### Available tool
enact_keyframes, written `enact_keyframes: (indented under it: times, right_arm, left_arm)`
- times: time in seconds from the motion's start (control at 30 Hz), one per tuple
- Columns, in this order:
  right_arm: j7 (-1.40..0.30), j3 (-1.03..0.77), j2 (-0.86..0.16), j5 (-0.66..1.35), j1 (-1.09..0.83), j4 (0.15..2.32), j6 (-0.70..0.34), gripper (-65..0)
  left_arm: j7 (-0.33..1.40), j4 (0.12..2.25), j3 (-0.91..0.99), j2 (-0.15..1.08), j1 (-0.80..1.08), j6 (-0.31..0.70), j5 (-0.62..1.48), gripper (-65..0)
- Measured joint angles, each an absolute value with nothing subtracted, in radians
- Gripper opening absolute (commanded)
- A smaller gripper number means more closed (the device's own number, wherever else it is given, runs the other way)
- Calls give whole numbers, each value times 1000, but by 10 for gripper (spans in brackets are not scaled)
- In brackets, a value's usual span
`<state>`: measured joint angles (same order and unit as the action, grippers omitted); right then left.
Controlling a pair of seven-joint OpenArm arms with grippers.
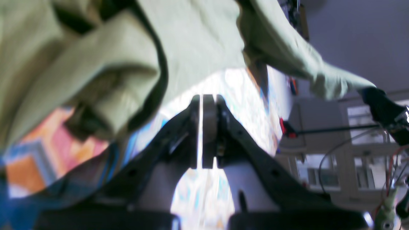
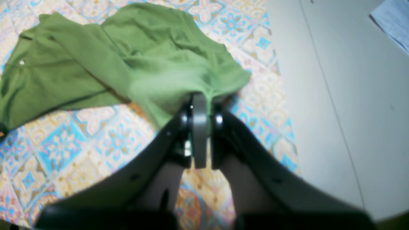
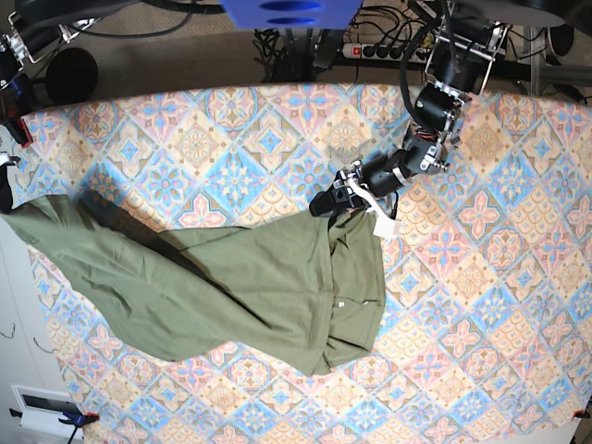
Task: Layout the t-shirt on the table in an organized manner, then fold the t-shirt properly
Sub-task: 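Pull the shirt fabric with the left gripper back toward the collar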
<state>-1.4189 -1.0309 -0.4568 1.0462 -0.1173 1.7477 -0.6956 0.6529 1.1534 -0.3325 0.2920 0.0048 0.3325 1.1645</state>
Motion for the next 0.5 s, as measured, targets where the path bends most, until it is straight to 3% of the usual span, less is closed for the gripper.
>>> enact_keyframes:
  times: [0.2, 0.33, 0.5]
  right_arm:
    - [-1422, -1028, -458, 1042, -142, 1747, -696, -646]
    - [-1423, -1024, -458, 1034, -181, 1781, -695, -646]
    - [-1423, -945, -463, 1049, -239, 1888, -696, -646]
  left_arm:
    - [781, 1444, -336, 425, 121, 130, 1131, -650]
    - [808, 1432, -342, 408, 26, 106, 1140, -650]
    - [799, 1410, -340, 337, -111, 10, 1127, -570]
